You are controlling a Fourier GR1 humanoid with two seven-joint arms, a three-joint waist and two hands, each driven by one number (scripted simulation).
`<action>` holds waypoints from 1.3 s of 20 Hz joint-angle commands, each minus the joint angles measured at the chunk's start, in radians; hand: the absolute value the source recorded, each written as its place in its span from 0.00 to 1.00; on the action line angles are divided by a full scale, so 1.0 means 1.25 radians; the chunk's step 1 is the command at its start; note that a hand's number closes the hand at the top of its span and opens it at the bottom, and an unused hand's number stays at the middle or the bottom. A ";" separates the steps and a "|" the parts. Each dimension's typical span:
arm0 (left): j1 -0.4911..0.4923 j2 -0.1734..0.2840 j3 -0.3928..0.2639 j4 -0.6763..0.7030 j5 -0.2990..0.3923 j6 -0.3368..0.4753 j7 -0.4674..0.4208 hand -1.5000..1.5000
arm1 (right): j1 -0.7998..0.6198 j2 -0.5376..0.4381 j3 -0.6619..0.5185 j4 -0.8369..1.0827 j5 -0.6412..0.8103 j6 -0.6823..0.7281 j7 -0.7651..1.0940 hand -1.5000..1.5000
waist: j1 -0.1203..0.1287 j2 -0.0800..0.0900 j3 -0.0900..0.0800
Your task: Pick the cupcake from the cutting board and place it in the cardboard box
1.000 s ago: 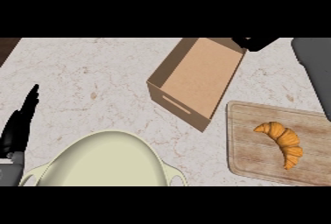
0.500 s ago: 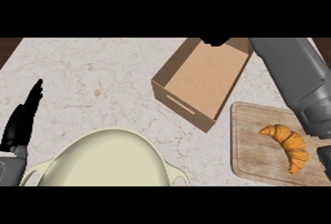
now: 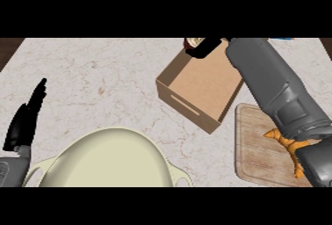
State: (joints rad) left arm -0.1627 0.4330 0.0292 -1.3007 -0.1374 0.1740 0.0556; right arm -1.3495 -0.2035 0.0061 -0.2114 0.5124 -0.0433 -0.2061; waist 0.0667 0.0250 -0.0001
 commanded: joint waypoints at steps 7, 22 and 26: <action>0.024 -0.003 0.001 -0.053 0.005 -0.015 0.012 0.50 | 0.010 0.036 -0.056 0.049 -0.037 -0.032 -0.038 0.00 | 0.014 0.003 0.001; 0.043 -0.012 0.005 -0.036 -0.015 -0.007 -0.005 0.50 | 0.044 -0.149 -0.261 0.014 -0.223 0.059 -0.209 0.00 | 0.006 0.001 0.002; 0.009 -0.027 0.011 -0.005 -0.017 0.001 -0.014 0.50 | 0.058 -0.200 -0.279 0.037 -0.234 0.094 -0.202 0.00 | 0.000 0.005 0.001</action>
State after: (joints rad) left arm -0.1540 0.4092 0.0434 -1.3021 -0.1573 0.1728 0.0486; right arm -1.3023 -0.3779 -0.3147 -0.1826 0.2404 0.0258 -0.4361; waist 0.0618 0.0271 0.0019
